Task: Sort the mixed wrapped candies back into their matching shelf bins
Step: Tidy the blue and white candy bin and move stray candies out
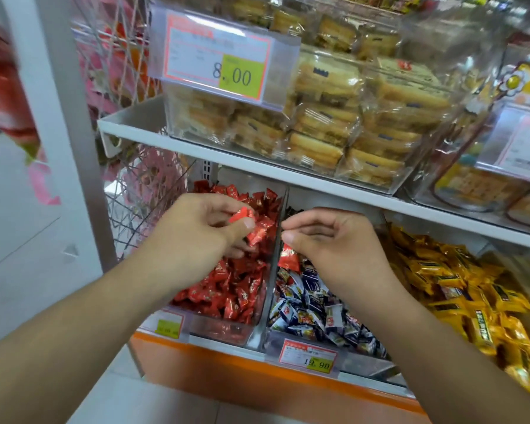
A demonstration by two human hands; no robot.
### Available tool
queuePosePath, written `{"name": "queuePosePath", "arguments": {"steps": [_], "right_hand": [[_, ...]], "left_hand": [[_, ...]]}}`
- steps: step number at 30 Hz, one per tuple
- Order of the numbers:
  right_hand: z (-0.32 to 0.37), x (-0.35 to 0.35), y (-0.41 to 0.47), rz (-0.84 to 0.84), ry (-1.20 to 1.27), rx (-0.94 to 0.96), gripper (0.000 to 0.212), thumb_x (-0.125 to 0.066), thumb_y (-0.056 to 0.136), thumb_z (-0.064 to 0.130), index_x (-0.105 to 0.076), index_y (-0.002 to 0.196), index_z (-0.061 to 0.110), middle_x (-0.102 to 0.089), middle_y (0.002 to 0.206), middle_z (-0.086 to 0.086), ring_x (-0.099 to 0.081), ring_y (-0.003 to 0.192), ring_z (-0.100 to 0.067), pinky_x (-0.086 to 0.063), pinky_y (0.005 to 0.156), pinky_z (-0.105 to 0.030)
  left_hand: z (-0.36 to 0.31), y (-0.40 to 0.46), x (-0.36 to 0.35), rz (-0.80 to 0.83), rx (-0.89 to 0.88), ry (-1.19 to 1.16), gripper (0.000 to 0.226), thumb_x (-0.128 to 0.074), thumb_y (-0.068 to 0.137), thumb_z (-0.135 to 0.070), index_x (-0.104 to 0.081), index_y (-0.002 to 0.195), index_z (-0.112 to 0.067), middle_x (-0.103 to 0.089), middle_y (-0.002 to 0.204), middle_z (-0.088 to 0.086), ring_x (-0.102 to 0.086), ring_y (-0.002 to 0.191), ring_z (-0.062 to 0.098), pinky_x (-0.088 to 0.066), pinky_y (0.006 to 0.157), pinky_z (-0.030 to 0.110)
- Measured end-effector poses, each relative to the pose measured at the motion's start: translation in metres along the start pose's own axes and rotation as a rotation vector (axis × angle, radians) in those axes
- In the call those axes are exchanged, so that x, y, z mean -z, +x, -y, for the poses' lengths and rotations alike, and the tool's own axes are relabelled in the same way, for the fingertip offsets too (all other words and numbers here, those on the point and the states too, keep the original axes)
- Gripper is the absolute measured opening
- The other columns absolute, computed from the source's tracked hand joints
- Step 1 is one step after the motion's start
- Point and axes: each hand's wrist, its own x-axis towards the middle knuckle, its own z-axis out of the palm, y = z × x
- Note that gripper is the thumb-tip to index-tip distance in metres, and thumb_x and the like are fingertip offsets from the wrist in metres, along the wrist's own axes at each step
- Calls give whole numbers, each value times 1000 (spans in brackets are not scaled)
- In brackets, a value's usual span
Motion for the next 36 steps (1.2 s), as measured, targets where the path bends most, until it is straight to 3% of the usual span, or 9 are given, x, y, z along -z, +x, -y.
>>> {"name": "queuePosePath", "arguments": {"steps": [5, 11, 13, 15, 18, 21, 30, 33, 36], "right_hand": [[6, -18, 7, 18, 13, 27, 13, -75, 95, 22, -81, 97, 33, -78, 95, 15, -73, 92, -3, -57, 91, -26], [-4, 1, 18, -16, -205, 72, 22, -65, 100, 17, -76, 104, 36, -74, 105, 22, -66, 104, 6, -53, 98, -22], [-18, 18, 19, -33, -387, 79, 27, -62, 100, 12, -73, 106, 36, -72, 107, 22, -65, 105, 5, -54, 99, -25], [-28, 31, 14, -20, -492, 59, 28, -63, 99, 13, -73, 106, 38, -71, 107, 23, -66, 99, 6, -57, 94, -24], [-36, 33, 4, 156, -631, 113, 23, -69, 98, 34, -71, 118, 44, -67, 118, 27, -66, 97, 7, -54, 89, -16], [-44, 26, -2, 357, -684, 236, 25, -70, 96, 40, -74, 121, 39, -66, 122, 27, -56, 116, 10, -40, 101, -7], [-51, 49, 9, 398, -754, 145, 12, -75, 91, 43, -80, 84, 35, -73, 88, 17, -69, 82, -5, -60, 79, -38], [-52, 45, 9, 321, -752, 155, 4, -78, 89, 40, -80, 91, 37, -71, 94, 22, -66, 89, 0, -58, 87, -32], [-50, 36, 12, 212, -782, 151, 21, -78, 89, 39, -75, 110, 36, -66, 113, 20, -59, 108, -1, -48, 98, -24]], "left_hand": [[13, 7, 29, -162, -88, 537, 20, -77, 90, -32, -73, 108, -40, -68, 95, -21, -68, 98, 8, -53, 93, 31], [14, 7, 21, -70, -135, 705, 35, -65, 95, -42, -61, 130, -46, -75, 105, -7, -72, 84, 16, -56, 78, 26], [10, 4, 11, -3, -200, 737, 38, -63, 97, -41, -59, 135, -45, -71, 122, -11, -69, 98, 13, -50, 86, 19], [10, 1, -1, 90, -286, 787, 44, -61, 99, -41, -54, 143, -41, -55, 144, -20, -54, 125, 3, -29, 99, 6], [14, -1, -17, 232, -363, 818, 55, -56, 101, -47, -41, 153, -40, -37, 156, -26, -32, 142, -6, -13, 110, 6], [20, -1, -26, 281, -382, 828, 61, -54, 100, -53, -35, 157, -39, -29, 160, -28, -25, 145, -8, -9, 110, 4], [26, 1, -29, 251, -419, 829, 61, -56, 98, -55, -39, 154, -39, -32, 159, -29, -28, 145, -7, -17, 118, 13], [26, 2, -30, 242, -419, 827, 61, -57, 97, -54, -40, 154, -38, -33, 158, -28, -30, 144, -7, -16, 116, 9], [24, 1, -29, 246, -413, 825, 60, -57, 98, -53, -41, 153, -38, -34, 157, -28, -30, 144, -7, -17, 116, 10]]}}
